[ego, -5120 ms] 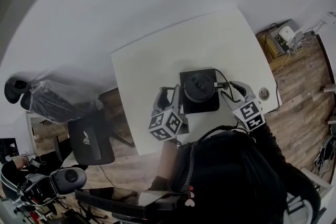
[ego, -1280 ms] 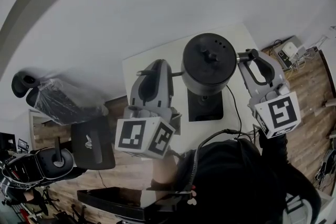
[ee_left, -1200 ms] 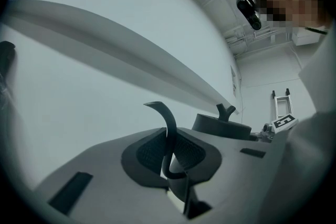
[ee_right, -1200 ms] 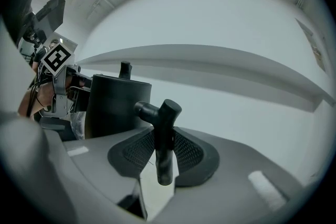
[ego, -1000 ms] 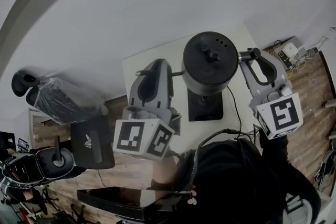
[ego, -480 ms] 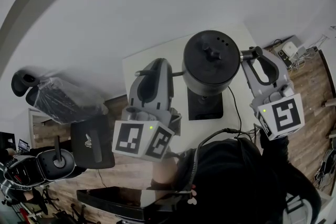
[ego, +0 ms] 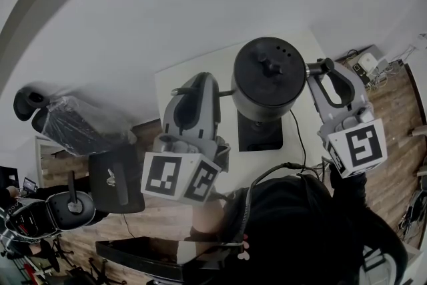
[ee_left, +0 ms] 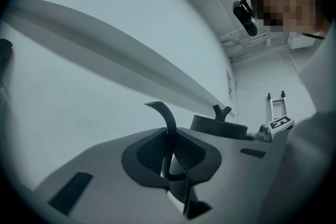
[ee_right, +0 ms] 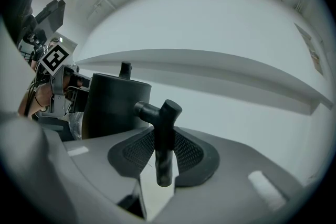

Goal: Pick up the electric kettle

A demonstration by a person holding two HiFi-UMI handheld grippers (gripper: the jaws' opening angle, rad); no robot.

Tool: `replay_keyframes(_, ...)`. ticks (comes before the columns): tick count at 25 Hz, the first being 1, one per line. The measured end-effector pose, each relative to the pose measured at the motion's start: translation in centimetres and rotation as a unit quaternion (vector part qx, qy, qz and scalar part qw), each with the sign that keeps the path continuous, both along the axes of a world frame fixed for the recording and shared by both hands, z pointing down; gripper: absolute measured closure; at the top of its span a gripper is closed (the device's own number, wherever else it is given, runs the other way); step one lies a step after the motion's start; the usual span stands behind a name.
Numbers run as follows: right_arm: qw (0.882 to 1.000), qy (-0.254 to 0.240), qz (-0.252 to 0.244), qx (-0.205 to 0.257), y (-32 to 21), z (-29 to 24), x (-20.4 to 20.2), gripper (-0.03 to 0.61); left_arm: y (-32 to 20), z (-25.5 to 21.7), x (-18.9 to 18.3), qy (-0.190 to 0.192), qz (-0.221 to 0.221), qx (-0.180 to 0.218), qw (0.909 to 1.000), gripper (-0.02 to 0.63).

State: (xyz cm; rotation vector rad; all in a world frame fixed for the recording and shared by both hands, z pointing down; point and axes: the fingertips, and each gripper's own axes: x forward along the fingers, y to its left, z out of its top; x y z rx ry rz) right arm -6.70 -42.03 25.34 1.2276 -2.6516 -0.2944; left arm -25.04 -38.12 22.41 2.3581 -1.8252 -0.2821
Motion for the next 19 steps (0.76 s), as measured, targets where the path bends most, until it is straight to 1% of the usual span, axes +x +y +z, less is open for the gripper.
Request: replay_keyframes(19, 1.000, 0.002, 0.005, 0.006, -0.08, 0.04, 0.12, 0.477, -0.07, 0.18, 0.10, 0.004, 0.000, 0.005, 1.0000, 0.591)
